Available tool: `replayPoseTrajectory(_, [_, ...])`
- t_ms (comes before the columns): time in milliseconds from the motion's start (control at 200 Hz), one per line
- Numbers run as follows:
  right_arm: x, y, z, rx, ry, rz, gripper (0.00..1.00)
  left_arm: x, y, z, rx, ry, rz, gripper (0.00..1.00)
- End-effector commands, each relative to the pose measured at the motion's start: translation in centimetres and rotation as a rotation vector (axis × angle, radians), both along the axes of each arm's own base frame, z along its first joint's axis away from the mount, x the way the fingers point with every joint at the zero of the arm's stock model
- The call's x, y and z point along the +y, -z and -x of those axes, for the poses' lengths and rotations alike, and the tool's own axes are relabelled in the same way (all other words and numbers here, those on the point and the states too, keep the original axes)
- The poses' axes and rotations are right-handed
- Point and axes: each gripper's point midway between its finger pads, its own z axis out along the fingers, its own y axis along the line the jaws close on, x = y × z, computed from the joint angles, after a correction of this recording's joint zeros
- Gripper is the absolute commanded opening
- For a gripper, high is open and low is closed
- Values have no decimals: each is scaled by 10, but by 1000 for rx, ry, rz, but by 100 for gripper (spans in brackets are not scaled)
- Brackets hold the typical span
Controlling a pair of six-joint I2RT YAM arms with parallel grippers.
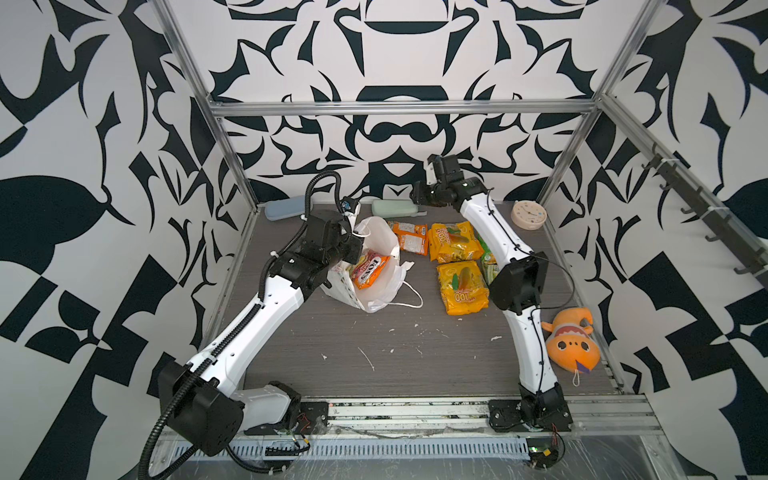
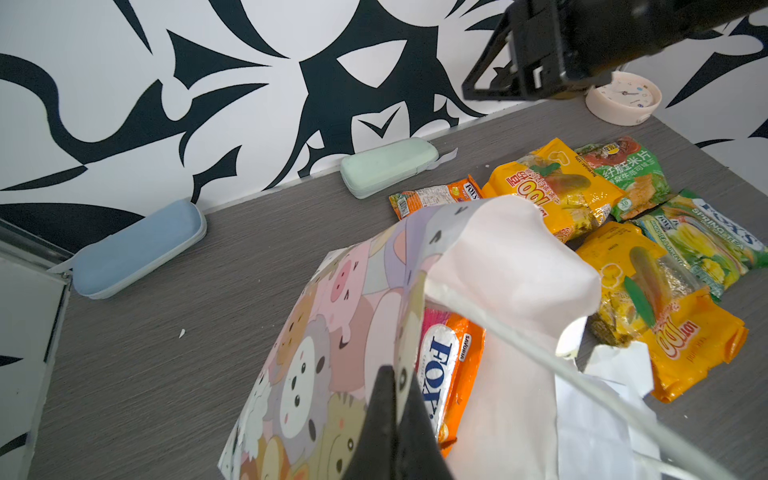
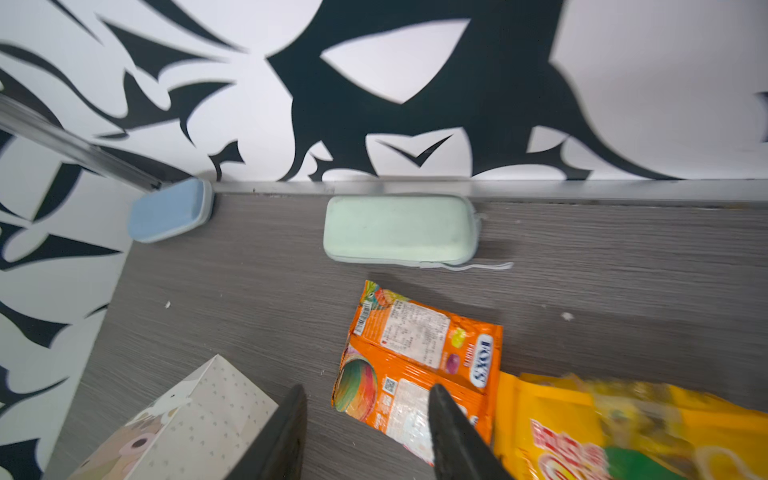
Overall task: Take the snacks out of the paper bag
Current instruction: 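Carry the orange packet toward the far table edge and lower it, then release the orange packet and raise the right gripper away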
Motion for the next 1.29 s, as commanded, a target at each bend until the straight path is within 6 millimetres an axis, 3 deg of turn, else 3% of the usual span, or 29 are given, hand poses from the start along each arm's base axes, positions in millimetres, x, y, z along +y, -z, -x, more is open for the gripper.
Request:
replayPoseTrajectory(0, [3,46,-2,47,15,114,65,-1,-39,-1,-85,-6,71,0])
replayPoseTrajectory(295, [17,94,-17,25,63,183,77,8,-50,12,-100,-11,93,0])
replayPoseTrajectory(550, [20,125,-20,1,129,288,77,10,-46,16,-95,-13,94,0])
replayPoseTrajectory(755, [21,144,-17,6,121,342,72,10,-44,16,-95,-13,93,0])
replayPoseTrajectory(1050, [28,154,3,22,33,317,59,8,-44,12,-109,-10,96,0])
replayPoseTrajectory(1220, [30,151,17,29,5,279,58,5,-42,8,-107,-4,96,0])
replayPoseTrajectory(1290, [40,154,22,30,-42,266,58,4,-42,8,-111,-1,96,0])
